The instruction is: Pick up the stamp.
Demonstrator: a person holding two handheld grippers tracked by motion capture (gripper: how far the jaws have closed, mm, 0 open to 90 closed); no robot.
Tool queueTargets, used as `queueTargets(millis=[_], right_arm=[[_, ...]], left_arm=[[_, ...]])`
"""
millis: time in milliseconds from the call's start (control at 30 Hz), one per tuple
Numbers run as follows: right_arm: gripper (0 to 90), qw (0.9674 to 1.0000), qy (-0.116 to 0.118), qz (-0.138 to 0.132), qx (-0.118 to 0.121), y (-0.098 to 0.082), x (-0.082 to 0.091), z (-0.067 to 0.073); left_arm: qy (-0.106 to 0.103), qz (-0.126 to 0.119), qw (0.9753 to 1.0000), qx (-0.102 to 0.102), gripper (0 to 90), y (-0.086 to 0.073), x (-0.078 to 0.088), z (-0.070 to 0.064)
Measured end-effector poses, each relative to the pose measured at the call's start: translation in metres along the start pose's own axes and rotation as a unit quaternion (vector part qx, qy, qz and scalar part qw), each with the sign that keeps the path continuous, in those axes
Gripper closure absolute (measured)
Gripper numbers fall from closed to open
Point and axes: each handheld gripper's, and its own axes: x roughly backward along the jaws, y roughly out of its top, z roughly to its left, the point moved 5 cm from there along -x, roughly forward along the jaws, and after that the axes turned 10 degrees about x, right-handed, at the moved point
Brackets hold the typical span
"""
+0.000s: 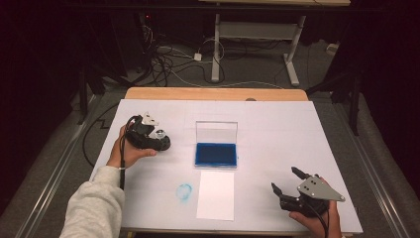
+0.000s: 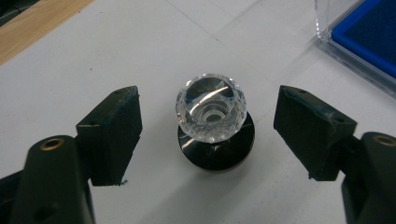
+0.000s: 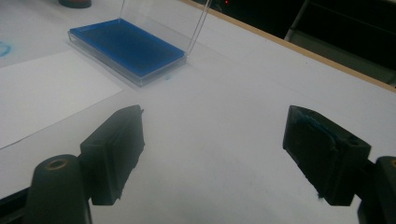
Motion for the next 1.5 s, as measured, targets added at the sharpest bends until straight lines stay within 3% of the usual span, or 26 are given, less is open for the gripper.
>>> queueTargets(millis=[133,233,267,300,367,433,600,1033,1233,1500], right_arm=[[21.0,0.9999,0.006,0.006,0.006,-0.001,-0.001,0.002],[21.0,0.9999,0.008,0.008,0.006,-0.002,-0.003,0.003],[21.2,0.9999,0.009,0.011,0.009,-0.003,-0.003,0.004],[21.2,0.9999,0.009,0.011,0.009,-0.003,-0.003,0.004],[21.5,0.9997,0.011,0.016,0.013,-0.004,-0.004,0.005],[21.5,0.9996,0.014,0.021,0.015,-0.005,-0.005,0.006],[21.6,0.9994,0.019,0.023,0.018,-0.005,-0.006,0.007],[21.7,0.9993,0.022,0.025,0.017,-0.006,-0.006,0.008],[21.9,0.9991,0.025,0.026,0.021,-0.006,-0.006,0.008],[21.8,0.9992,0.023,0.027,0.020,-0.006,-0.006,0.008]], left_arm=[[-0.004,0.013,0.9998,0.012,25.1,0.002,-0.010,0.004],[-0.005,0.026,0.9996,0.014,32.2,0.001,-0.014,0.010],[-0.018,0.027,0.9993,0.019,33.5,0.001,-0.014,0.012],[-0.030,0.030,0.9989,0.018,33.5,0.001,-0.014,0.012],[-0.025,0.037,0.9990,0.000,33.9,0.002,-0.013,0.013],[-0.031,0.040,0.9987,-0.003,34.1,0.005,-0.011,0.011],[-0.011,0.054,0.9984,-0.015,37.6,0.009,-0.014,0.010],[-0.017,0.061,0.9976,-0.026,51.0,0.011,-0.021,0.006],[-0.023,0.058,0.9979,-0.018,53.7,0.011,-0.021,0.006],[-0.005,0.056,0.9983,-0.016,54.2,0.010,-0.018,0.009]])
